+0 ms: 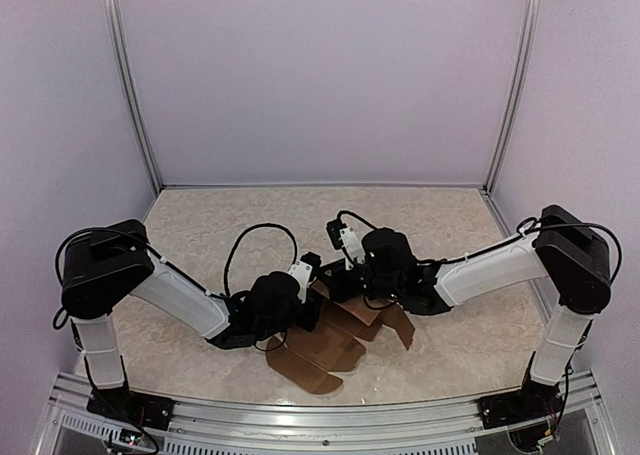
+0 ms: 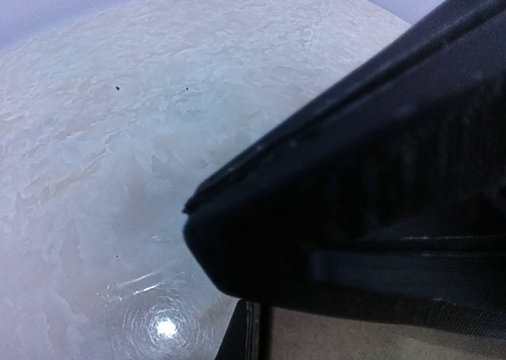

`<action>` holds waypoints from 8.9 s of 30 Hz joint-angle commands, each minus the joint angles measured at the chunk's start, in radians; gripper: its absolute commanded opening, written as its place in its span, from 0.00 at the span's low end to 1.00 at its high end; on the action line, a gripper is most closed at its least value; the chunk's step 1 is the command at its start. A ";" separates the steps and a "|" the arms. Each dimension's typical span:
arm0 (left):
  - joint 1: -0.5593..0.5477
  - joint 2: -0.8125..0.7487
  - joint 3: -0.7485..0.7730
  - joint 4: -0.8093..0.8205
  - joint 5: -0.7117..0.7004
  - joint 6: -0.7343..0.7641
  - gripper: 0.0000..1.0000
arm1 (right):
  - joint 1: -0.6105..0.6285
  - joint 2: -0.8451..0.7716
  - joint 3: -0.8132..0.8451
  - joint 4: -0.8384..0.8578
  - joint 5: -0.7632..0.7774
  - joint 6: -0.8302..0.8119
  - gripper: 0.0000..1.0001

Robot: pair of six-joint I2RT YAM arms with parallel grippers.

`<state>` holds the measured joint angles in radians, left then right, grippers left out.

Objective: Fold the paper box

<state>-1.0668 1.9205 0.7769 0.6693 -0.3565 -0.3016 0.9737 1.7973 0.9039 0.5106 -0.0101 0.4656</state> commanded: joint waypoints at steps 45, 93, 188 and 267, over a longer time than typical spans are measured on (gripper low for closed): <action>-0.003 -0.022 -0.178 0.393 -0.071 0.067 0.77 | 0.011 -0.167 -0.038 -0.208 0.064 -0.102 0.04; 0.064 0.169 -0.071 0.486 -0.041 0.141 0.00 | 0.009 -0.022 0.167 -0.203 -0.023 -0.117 0.00; -0.013 -0.132 0.172 -0.484 -0.249 -0.293 0.00 | 0.008 -0.294 -0.051 -0.398 0.149 -0.067 0.00; 0.260 -0.449 -0.085 -0.088 0.504 -0.701 0.00 | 0.131 -0.568 -0.163 0.027 -0.008 -0.217 0.00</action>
<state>-0.7959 1.4944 0.6849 0.5831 0.1303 -1.0027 1.0790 1.1965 0.6834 0.5137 -0.0368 0.2775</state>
